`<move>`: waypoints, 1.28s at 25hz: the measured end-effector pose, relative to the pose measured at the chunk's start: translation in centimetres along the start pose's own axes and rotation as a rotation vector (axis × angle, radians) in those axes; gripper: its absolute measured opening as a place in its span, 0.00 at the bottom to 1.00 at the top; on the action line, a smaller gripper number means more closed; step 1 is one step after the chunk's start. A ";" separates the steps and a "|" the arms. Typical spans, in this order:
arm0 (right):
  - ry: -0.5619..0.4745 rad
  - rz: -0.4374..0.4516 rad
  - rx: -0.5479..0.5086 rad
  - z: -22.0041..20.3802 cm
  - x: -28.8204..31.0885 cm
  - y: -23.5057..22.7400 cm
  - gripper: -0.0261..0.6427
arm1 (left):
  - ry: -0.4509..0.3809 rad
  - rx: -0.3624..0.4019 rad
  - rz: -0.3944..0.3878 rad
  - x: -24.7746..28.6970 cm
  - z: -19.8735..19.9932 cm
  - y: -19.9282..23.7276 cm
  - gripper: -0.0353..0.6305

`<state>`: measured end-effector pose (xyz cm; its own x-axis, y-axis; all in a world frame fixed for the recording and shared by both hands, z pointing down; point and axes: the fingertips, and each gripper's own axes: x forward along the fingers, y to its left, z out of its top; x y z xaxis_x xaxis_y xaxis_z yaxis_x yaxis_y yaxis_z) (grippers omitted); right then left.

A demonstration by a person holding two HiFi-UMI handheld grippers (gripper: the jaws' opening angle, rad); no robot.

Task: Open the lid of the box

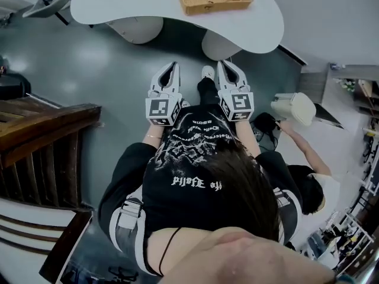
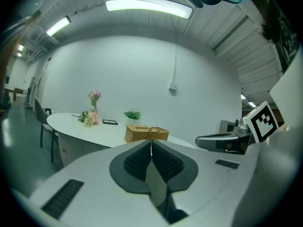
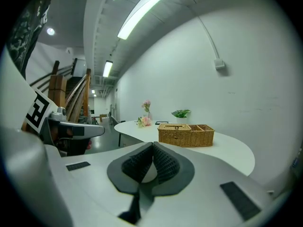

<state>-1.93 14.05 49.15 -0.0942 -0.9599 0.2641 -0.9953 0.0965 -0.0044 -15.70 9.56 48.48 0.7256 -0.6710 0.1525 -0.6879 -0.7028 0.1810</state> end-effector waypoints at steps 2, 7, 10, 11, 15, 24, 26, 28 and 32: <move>-0.007 0.025 0.003 0.1 1.4 -0.6 0.08 | 0.002 0.008 0.032 0.9 0.0 0.7 0.09; -0.009 0.057 0.011 0.8 4.4 -3.2 0.08 | 0.010 0.020 0.073 3.8 0.6 1.3 0.09; -0.005 0.067 0.011 1.3 6.5 -5.1 0.08 | 0.020 0.012 0.094 6.0 0.9 1.8 0.09; -0.004 0.070 0.009 1.5 7.1 -5.7 0.08 | 0.022 0.011 0.099 6.8 1.0 2.0 0.09; -0.005 0.087 -0.008 2.6 9.9 -8.4 0.08 | 0.028 0.007 0.115 10.2 1.4 2.6 0.09; 0.000 0.209 -0.124 5.3 16.3 -12.3 0.08 | 0.028 -0.017 0.192 17.4 2.8 4.2 0.09; -0.003 0.258 -0.184 6.2 17.0 -12.7 0.08 | 0.035 -0.018 0.197 19.1 2.9 4.0 0.09; -0.005 0.313 -0.239 7.1 17.8 -13.0 0.08 | 0.034 -0.019 0.217 20.5 3.1 4.1 0.09; -0.008 0.380 -0.283 8.5 19.7 -14.4 0.08 | 0.032 -0.023 0.282 23.3 3.7 4.7 0.09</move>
<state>10.36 -8.52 46.17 -0.4523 -0.8444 0.2871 -0.8454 0.5085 0.1636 -2.14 -10.25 49.31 0.5063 -0.8310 0.2303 -0.8623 -0.4839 0.1495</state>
